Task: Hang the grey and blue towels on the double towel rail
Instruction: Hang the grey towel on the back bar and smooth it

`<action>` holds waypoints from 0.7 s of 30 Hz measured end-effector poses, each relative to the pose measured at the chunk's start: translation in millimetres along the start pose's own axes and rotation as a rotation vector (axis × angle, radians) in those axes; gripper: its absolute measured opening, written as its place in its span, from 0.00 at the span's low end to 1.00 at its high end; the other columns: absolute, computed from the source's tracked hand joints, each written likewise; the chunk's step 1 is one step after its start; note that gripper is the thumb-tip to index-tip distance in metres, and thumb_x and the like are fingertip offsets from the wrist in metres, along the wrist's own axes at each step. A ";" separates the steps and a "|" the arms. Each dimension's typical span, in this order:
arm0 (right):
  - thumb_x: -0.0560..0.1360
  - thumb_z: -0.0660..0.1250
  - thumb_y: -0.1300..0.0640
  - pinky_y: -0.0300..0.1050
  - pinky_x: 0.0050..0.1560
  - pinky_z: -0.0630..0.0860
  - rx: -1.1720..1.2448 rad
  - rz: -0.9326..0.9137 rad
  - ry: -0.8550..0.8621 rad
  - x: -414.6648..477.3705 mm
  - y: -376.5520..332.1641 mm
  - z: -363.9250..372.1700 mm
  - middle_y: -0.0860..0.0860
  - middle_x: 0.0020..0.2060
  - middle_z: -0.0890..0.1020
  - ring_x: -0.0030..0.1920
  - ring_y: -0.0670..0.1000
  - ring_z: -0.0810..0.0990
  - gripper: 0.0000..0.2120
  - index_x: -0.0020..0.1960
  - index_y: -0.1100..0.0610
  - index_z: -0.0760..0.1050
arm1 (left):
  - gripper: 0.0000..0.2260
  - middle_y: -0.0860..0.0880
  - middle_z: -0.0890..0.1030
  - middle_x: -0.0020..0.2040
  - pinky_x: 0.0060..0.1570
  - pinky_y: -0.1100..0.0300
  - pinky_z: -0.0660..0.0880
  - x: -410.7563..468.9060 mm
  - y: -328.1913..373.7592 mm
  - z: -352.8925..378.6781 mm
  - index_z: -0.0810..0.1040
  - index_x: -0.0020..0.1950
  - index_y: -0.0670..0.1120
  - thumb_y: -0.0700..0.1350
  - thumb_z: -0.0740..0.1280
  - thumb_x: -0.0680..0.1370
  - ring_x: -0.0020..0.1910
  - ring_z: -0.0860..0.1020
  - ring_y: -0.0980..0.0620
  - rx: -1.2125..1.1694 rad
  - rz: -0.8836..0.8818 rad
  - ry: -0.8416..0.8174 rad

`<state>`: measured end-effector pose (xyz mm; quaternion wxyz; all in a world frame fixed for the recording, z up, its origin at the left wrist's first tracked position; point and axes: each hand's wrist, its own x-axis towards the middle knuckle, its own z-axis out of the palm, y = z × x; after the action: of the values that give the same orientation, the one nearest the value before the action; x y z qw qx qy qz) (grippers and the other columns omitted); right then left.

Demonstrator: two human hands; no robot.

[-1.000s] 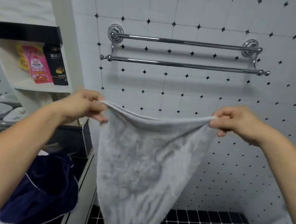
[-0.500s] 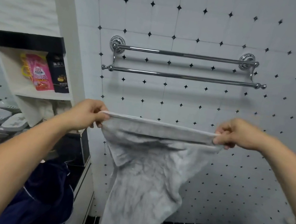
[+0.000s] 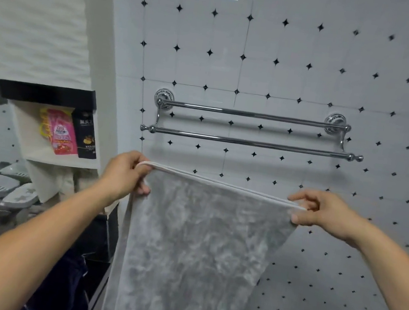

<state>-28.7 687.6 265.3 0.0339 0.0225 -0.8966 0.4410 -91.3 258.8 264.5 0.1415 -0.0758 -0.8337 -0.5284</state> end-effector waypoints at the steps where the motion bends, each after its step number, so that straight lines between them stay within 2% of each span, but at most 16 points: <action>1: 0.65 0.80 0.61 0.51 0.41 0.68 -0.012 0.000 0.017 1.9 1.4 -1.4 0.42 0.28 0.76 0.32 0.47 0.75 0.20 0.53 0.49 0.80 | 0.03 0.36 0.81 0.30 0.32 0.55 0.80 2.3 0.9 1.7 0.75 0.48 0.38 0.37 0.64 0.80 0.26 0.82 0.46 -0.022 -0.003 0.004; 2: 0.65 0.79 0.61 0.50 0.40 0.69 -0.035 0.010 0.050 4.6 2.6 -0.7 0.42 0.29 0.77 0.32 0.48 0.76 0.20 0.53 0.48 0.80 | 0.03 0.34 0.81 0.32 0.34 0.54 0.81 4.2 2.9 3.6 0.75 0.49 0.37 0.37 0.64 0.80 0.28 0.82 0.44 -0.042 -0.006 0.002; 4: 0.65 0.78 0.61 0.47 0.39 0.72 -0.093 0.013 0.176 10.7 3.0 1.3 0.46 0.34 0.82 0.35 0.52 0.78 0.15 0.47 0.48 0.81 | 0.05 0.31 0.81 0.36 0.38 0.50 0.81 7.1 6.7 9.9 0.76 0.50 0.35 0.37 0.65 0.80 0.32 0.83 0.40 -0.064 -0.008 -0.005; 6: 0.66 0.77 0.59 0.41 0.37 0.72 -0.277 0.025 0.277 15.2 2.8 5.0 0.48 0.38 0.83 0.39 0.52 0.80 0.10 0.42 0.48 0.80 | 0.05 0.32 0.81 0.37 0.37 0.53 0.81 8.2 9.1 18.1 0.77 0.51 0.33 0.36 0.66 0.79 0.31 0.83 0.42 -0.088 -0.009 -0.004; 9: 0.68 0.75 0.53 0.41 0.36 0.70 -0.636 0.164 0.300 21.4 2.5 8.5 0.50 0.38 0.81 0.38 0.53 0.80 0.06 0.38 0.51 0.77 | 0.04 0.35 0.80 0.39 0.34 0.59 0.82 10.9 10.9 31.0 0.78 0.50 0.32 0.33 0.68 0.77 0.29 0.82 0.48 -0.131 -0.016 -0.006; 11: 0.68 0.74 0.50 0.41 0.34 0.70 -0.703 0.220 0.285 28.9 7.3 5.9 0.50 0.36 0.81 0.36 0.53 0.79 0.08 0.36 0.52 0.78 | 0.05 0.35 0.80 0.41 0.35 0.62 0.82 14.7 11.7 36.7 0.79 0.51 0.32 0.30 0.68 0.76 0.29 0.82 0.49 -0.186 -0.029 -0.007; 12: 0.69 0.74 0.50 0.41 0.34 0.69 -0.639 0.225 0.262 33.0 10.0 3.1 0.51 0.36 0.81 0.36 0.53 0.79 0.08 0.36 0.53 0.78 | 0.06 0.35 0.81 0.42 0.35 0.62 0.82 17.4 11.4 38.2 0.79 0.51 0.32 0.29 0.68 0.75 0.29 0.82 0.49 -0.223 -0.043 -0.001; 14: 0.70 0.75 0.55 0.41 0.32 0.68 -0.235 0.226 0.222 43.7 19.3 -1.6 0.53 0.36 0.81 0.36 0.53 0.77 0.07 0.40 0.58 0.81 | 0.09 0.36 0.81 0.43 0.36 0.63 0.82 24.3 8.2 38.7 0.78 0.52 0.34 0.25 0.66 0.74 0.29 0.83 0.50 -0.303 -0.084 0.016; 16: 0.73 0.73 0.59 0.37 0.24 0.65 0.164 0.298 0.190 54.9 29.9 -1.2 0.53 0.35 0.81 0.30 0.50 0.73 0.06 0.46 0.62 0.81 | 0.11 0.35 0.81 0.42 0.37 0.63 0.82 33.7 1.4 38.8 0.78 0.53 0.34 0.24 0.64 0.74 0.30 0.84 0.49 -0.378 -0.123 0.038; 18: 0.75 0.70 0.61 0.35 0.19 0.62 0.423 0.362 0.183 70.5 38.3 5.7 0.52 0.35 0.81 0.24 0.47 0.72 0.06 0.51 0.62 0.79 | 0.08 0.34 0.81 0.40 0.36 0.63 0.82 46.4 -7.1 41.4 0.79 0.51 0.34 0.26 0.64 0.75 0.30 0.84 0.48 -0.426 -0.148 0.058; 19: 0.76 0.69 0.62 0.35 0.18 0.64 0.552 0.375 0.188 80.5 40.2 10.3 0.53 0.37 0.82 0.22 0.48 0.74 0.07 0.52 0.63 0.78 | 0.06 0.34 0.81 0.39 0.35 0.63 0.81 54.1 -11.8 43.7 0.79 0.50 0.34 0.27 0.65 0.76 0.30 0.84 0.48 -0.444 -0.161 0.076; 21: 0.77 0.67 0.64 0.37 0.19 0.74 0.806 0.376 0.216 101.8 39.5 19.5 0.57 0.45 0.81 0.27 0.52 0.83 0.06 0.53 0.64 0.76 | 0.03 0.36 0.81 0.37 0.31 0.64 0.80 72.9 -22.0 50.1 0.78 0.49 0.34 0.30 0.66 0.76 0.29 0.83 0.49 -0.506 -0.200 0.118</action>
<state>-133.8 695.2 230.4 0.0349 -0.1752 -0.6333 0.7530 -174.4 292.8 248.5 0.1136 0.0047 -0.6689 -0.7346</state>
